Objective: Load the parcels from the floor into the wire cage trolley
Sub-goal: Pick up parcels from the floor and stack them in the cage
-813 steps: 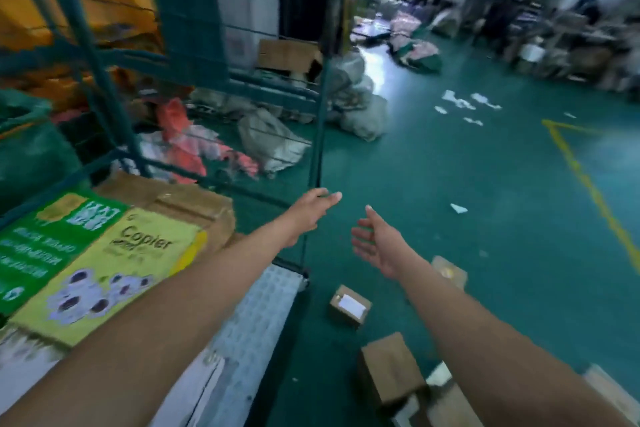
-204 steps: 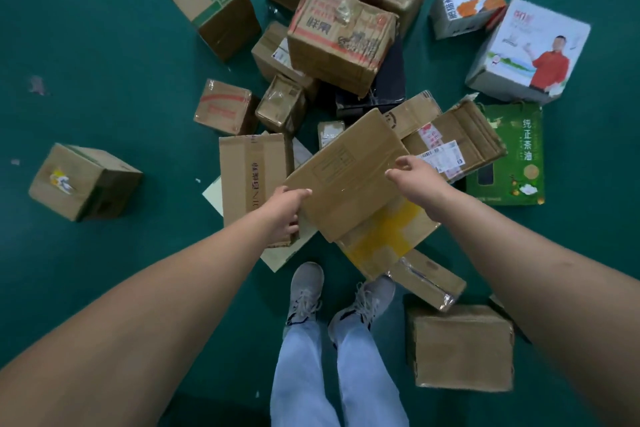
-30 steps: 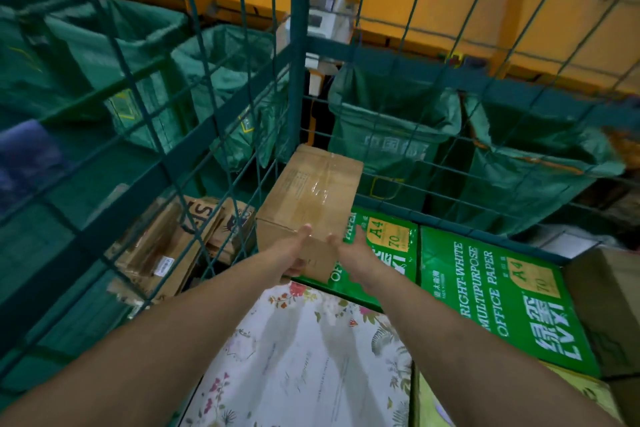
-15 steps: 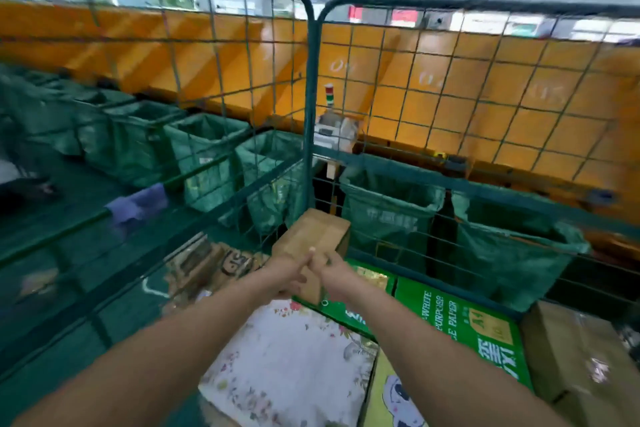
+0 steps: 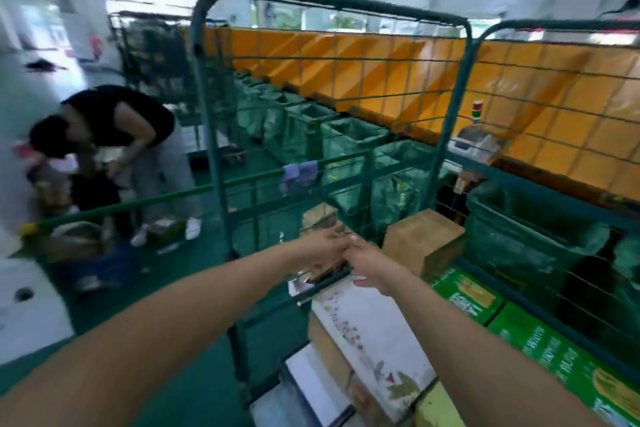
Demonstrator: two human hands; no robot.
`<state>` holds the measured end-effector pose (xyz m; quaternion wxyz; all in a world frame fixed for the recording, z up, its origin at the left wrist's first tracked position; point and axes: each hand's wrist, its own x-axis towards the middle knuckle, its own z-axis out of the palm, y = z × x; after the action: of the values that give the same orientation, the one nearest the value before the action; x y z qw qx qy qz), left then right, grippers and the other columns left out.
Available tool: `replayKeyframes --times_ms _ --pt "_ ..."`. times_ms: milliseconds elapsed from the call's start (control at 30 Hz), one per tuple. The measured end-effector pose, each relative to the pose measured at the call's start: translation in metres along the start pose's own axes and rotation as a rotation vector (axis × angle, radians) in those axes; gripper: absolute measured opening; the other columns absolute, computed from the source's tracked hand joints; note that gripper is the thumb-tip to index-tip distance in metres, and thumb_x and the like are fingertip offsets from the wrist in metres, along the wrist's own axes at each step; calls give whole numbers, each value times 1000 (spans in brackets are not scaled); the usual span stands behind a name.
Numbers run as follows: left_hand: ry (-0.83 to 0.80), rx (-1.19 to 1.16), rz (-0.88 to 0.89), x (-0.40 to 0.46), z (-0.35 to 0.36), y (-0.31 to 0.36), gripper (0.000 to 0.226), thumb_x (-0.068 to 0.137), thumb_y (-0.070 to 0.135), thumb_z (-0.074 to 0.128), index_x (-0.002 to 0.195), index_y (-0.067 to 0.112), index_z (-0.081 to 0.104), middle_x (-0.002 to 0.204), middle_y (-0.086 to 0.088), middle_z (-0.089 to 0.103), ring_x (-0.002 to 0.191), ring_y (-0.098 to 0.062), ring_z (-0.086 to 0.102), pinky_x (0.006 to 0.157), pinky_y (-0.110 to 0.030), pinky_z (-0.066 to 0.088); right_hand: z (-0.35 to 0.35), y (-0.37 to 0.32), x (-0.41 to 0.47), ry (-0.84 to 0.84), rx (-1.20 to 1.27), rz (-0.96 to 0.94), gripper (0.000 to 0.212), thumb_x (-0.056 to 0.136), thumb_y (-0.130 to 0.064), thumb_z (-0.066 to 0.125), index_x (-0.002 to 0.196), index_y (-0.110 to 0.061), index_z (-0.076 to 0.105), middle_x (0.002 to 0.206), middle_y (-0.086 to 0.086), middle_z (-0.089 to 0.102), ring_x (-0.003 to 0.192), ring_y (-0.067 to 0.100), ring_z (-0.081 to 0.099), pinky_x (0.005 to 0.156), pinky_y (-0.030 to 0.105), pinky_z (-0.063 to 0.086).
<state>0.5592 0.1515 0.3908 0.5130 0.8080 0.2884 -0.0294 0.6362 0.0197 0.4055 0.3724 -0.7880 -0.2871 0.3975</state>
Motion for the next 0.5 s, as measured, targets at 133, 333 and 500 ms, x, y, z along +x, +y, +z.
replayKeyframes --times_ms 133,333,500 --pt "117 -29 -55 -46 -21 -44 43 101 53 53 113 14 67 84 -2 60 67 -15 56 57 -22 42 57 -15 12 -94 -59 28 40 109 -32 41 147 -23 42 148 2 47 122 25 53 94 43 52" --pt "250 -110 -245 -128 -54 -158 48 99 57 52 127 19 63 119 -1 64 88 -15 68 72 -28 57 187 -19 8 -354 -189 23 25 108 -40 45 131 -31 45 132 -2 53 128 26 52 104 41 49" --pt "377 -321 -429 -219 -84 -261 52 97 65 51 122 20 61 120 1 64 109 -22 66 89 -36 54 308 -30 -5 -541 -296 36 63 91 -57 66 141 -22 50 134 7 56 126 30 54 100 40 49"
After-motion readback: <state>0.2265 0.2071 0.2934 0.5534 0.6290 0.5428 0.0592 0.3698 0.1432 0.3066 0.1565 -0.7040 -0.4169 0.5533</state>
